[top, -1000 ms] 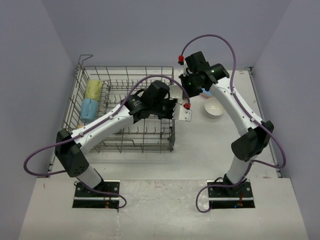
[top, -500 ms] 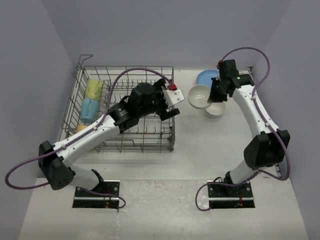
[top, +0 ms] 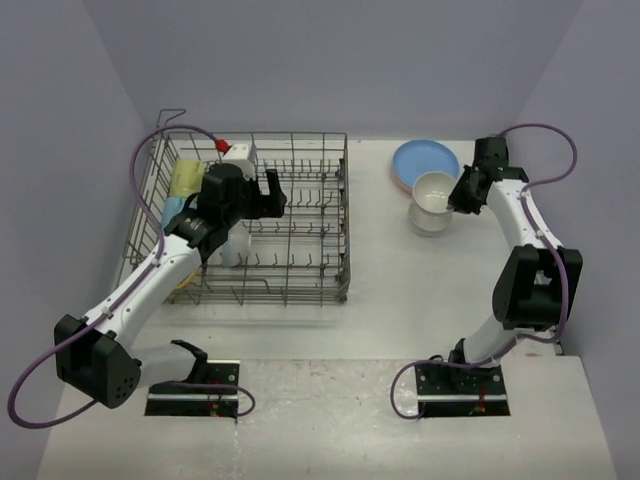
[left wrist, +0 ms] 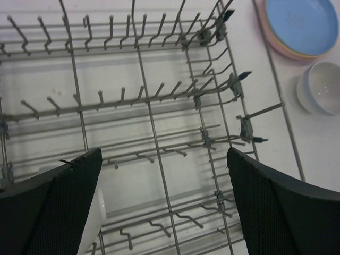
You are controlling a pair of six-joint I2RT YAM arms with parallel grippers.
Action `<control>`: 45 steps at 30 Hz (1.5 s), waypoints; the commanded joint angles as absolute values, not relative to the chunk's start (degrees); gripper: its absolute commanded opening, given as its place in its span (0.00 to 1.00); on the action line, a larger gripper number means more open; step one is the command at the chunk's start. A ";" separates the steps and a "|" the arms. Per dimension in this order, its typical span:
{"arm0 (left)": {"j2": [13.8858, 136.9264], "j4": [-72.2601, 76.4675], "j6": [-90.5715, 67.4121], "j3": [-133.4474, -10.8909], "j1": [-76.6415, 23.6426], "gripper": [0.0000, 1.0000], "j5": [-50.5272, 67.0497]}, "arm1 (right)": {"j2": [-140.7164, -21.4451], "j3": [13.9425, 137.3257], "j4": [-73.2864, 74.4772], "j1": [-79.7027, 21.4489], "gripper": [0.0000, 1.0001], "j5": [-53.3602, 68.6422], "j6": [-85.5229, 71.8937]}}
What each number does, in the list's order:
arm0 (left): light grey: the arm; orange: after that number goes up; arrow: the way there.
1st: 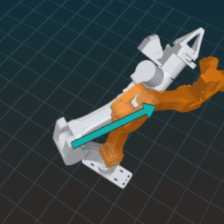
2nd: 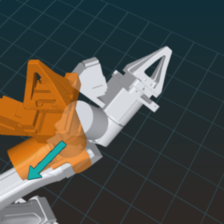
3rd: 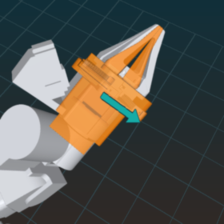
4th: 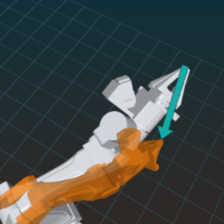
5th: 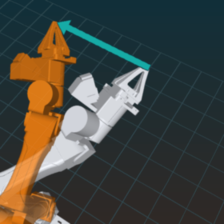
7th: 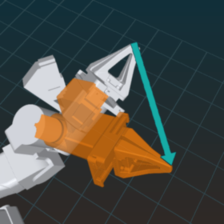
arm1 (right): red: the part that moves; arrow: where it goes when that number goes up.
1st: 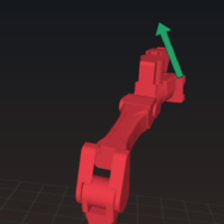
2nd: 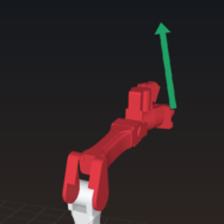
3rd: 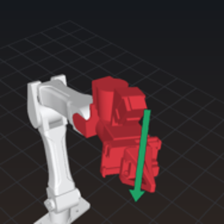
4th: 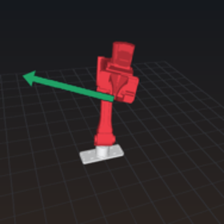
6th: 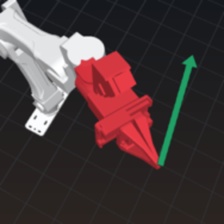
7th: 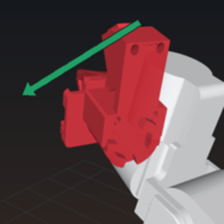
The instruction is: Unload the mixed dishes from the dish rack
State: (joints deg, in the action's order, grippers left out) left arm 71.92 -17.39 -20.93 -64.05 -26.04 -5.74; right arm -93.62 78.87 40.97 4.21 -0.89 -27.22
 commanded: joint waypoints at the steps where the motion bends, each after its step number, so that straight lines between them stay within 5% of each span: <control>1: 67.16 -19.60 -28.12 -60.65 -23.73 1.00 -6.33 | -95.71 78.84 34.46 4.66 0.00 -1.85 -28.92; 19: 60.82 -28.39 -29.97 -56.51 -22.59 1.00 -9.67 | -103.27 76.99 30.94 4.66 0.15 -1.58 -29.88; 37: 58.80 -37.18 -32.52 -57.83 -22.59 1.00 -14.41 | -94.49 78.92 36.03 4.57 0.90 -5.09 -31.03; 40: 59.24 -37.88 -32.87 -57.04 -22.59 1.00 -15.55 | -91.68 79.19 36.65 4.57 0.99 -5.54 -30.68; 45: 60.12 -35.96 -32.87 -54.59 -21.80 1.00 -15.91 | -87.81 79.72 37.88 4.40 0.99 -5.98 -29.97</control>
